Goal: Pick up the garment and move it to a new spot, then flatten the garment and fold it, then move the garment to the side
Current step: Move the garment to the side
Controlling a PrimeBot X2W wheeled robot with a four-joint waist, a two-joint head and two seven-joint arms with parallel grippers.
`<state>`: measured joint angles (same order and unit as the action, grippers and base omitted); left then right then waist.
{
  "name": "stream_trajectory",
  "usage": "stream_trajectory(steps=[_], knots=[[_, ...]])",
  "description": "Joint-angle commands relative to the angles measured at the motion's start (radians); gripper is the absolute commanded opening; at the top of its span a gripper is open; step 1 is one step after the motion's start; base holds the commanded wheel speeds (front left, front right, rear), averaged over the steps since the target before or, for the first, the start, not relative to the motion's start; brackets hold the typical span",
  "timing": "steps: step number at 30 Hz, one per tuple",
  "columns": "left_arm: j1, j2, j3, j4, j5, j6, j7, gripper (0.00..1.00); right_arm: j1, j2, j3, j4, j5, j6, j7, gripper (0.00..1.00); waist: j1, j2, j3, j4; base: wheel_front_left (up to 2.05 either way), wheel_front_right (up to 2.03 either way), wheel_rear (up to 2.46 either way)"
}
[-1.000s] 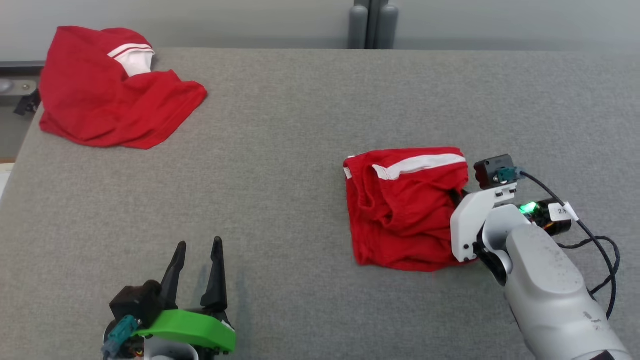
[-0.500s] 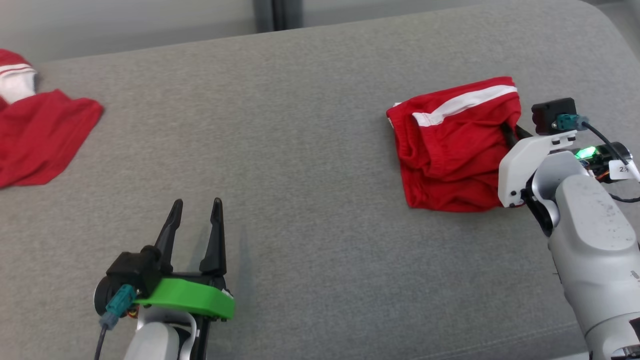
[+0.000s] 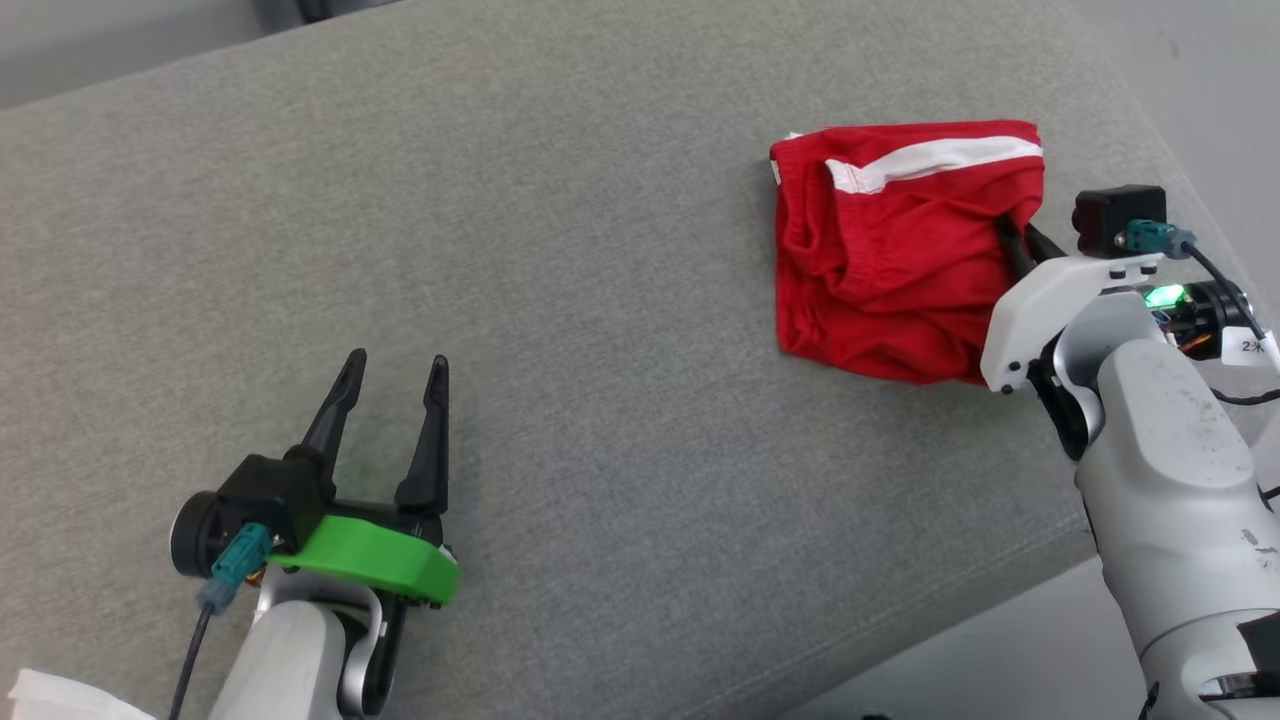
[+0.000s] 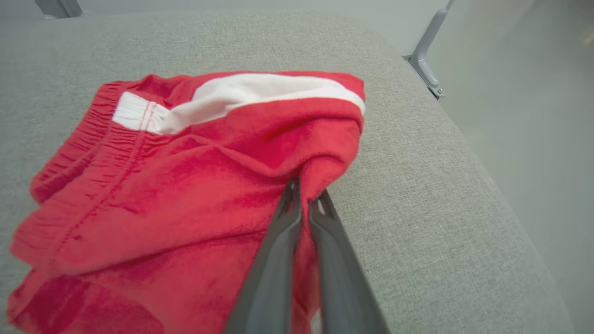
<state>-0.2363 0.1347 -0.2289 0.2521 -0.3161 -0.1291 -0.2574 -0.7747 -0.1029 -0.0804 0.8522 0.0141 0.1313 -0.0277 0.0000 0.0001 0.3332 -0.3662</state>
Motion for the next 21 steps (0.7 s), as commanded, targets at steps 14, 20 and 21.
stream_trajectory(steps=[14, 20, 21], knots=[[-0.05, 0.014, -0.02, -0.037, -0.015, 0.006, 0.002, 1.0, -0.195, -0.035, -0.034, 0.068, -0.096, -0.001, -0.043, 0.0, 0.0, -0.0001, 0.092, 0.071, 0.0, 0.0, 0.0], [-0.063, 0.006, -0.022, -0.042, -0.019, 0.011, -0.001, 1.0, -0.283, -0.127, -0.105, 0.126, -0.146, -0.001, -0.028, 0.0, 0.0, -0.0001, 0.115, 0.141, 0.0, 0.0, 0.0], [-0.064, 0.005, -0.021, -0.042, -0.019, 0.011, -0.002, 1.0, -0.291, -0.144, -0.117, 0.132, -0.155, -0.001, -0.027, 0.0, 0.0, -0.0001, 0.117, 0.151, 0.0, 0.0, 0.0]])
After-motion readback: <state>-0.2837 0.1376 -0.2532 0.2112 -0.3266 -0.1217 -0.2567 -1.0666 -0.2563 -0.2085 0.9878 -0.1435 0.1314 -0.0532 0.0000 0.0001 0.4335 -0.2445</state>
